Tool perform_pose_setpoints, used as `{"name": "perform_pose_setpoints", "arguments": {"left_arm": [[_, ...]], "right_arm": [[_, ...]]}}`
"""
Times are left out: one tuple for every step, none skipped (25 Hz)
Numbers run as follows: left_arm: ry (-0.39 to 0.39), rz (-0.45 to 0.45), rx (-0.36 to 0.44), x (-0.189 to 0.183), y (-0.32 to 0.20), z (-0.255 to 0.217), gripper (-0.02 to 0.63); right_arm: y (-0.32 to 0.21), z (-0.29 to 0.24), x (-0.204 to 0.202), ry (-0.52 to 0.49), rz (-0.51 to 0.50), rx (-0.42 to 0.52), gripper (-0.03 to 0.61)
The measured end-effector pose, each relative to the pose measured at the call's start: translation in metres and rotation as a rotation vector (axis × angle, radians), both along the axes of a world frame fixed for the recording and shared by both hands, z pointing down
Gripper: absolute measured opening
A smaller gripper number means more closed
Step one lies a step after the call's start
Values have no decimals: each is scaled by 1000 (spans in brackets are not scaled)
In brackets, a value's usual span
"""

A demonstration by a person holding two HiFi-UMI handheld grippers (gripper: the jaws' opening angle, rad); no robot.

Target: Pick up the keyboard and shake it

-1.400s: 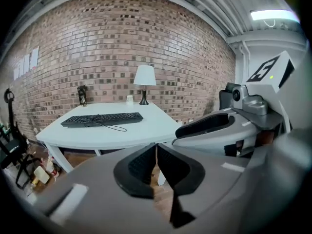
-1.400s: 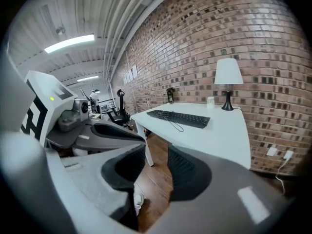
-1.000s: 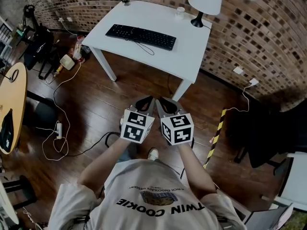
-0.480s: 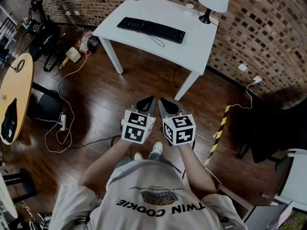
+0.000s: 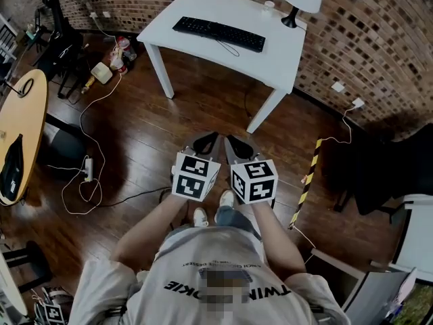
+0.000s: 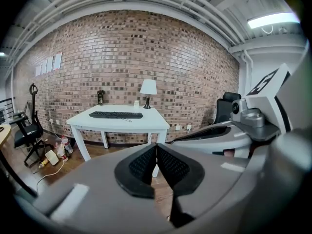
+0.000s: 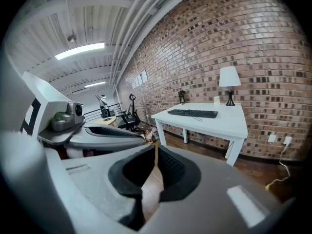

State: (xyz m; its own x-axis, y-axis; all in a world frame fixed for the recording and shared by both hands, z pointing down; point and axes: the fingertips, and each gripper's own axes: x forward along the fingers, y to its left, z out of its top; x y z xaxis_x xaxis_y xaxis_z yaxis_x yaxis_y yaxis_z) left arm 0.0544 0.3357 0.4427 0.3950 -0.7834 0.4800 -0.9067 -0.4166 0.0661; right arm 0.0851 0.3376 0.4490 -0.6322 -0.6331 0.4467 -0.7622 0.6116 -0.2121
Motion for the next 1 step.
{"name": "perform_pose_setpoints", "arguments": {"left_arm": [[-3, 3, 5, -3, 5, -1, 9]], "right_arm": [[5, -1, -2, -3, 6, 1, 18]]}}
